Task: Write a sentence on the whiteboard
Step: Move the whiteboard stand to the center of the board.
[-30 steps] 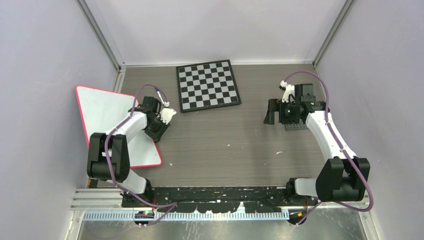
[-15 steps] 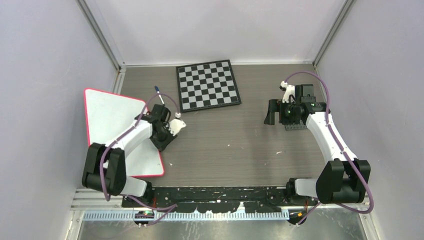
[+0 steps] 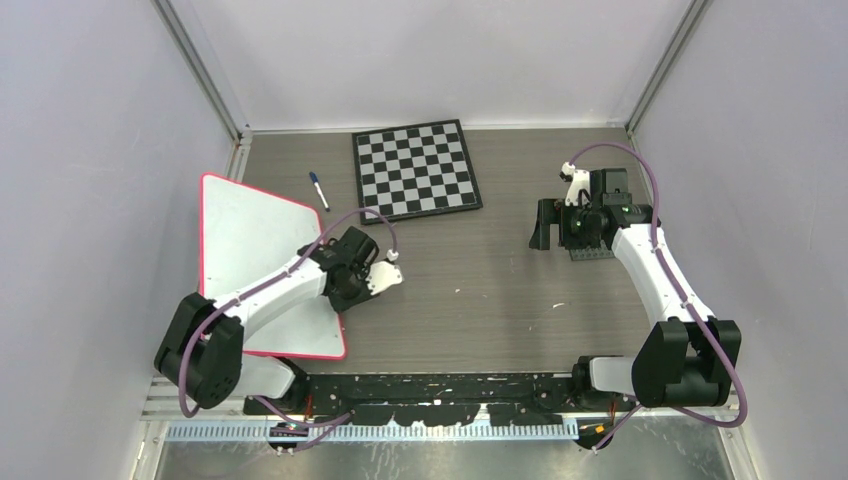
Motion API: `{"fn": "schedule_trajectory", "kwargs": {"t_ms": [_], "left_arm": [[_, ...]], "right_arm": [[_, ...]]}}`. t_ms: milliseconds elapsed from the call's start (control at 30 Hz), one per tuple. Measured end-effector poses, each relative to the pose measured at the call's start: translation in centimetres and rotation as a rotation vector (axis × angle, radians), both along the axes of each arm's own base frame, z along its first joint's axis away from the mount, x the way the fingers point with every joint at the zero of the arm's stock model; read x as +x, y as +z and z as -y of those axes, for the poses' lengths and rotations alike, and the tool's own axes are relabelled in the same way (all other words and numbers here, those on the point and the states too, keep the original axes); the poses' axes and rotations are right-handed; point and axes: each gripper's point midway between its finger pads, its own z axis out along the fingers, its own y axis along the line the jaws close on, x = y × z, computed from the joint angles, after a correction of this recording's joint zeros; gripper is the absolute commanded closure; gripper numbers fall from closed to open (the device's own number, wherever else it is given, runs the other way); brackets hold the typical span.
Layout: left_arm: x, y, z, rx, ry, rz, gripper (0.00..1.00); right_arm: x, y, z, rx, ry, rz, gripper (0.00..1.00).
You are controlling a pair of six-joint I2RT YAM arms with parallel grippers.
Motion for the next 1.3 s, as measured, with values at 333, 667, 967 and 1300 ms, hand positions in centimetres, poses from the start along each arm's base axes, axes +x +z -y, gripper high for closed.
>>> {"fn": "schedule_trajectory", "kwargs": {"t_ms": [333, 667, 967, 1300], "left_arm": [[-0.6, -0.9, 1.4, 0.071, -0.064, 0.012, 1.00], [-1.5, -1.3, 3.4, 0.156, -0.161, 0.048, 1.00], [-2.6, -1.9, 4.6, 0.208, -0.243, 0.089, 1.00], [-3.8, -1.5, 5.3, 0.326, -0.412, 0.212, 1.00]], "right_arm": [[0.0, 0.0, 0.2, -0.009, -0.005, 0.000, 0.06], [0.0, -0.2, 0.4, -0.020, -0.008, -0.001, 0.06], [0.0, -0.3, 0.4, -0.024, -0.004, -0.002, 0.06], [0.0, -0.3, 0.4, -0.025, -0.004, -0.002, 0.06]]}}
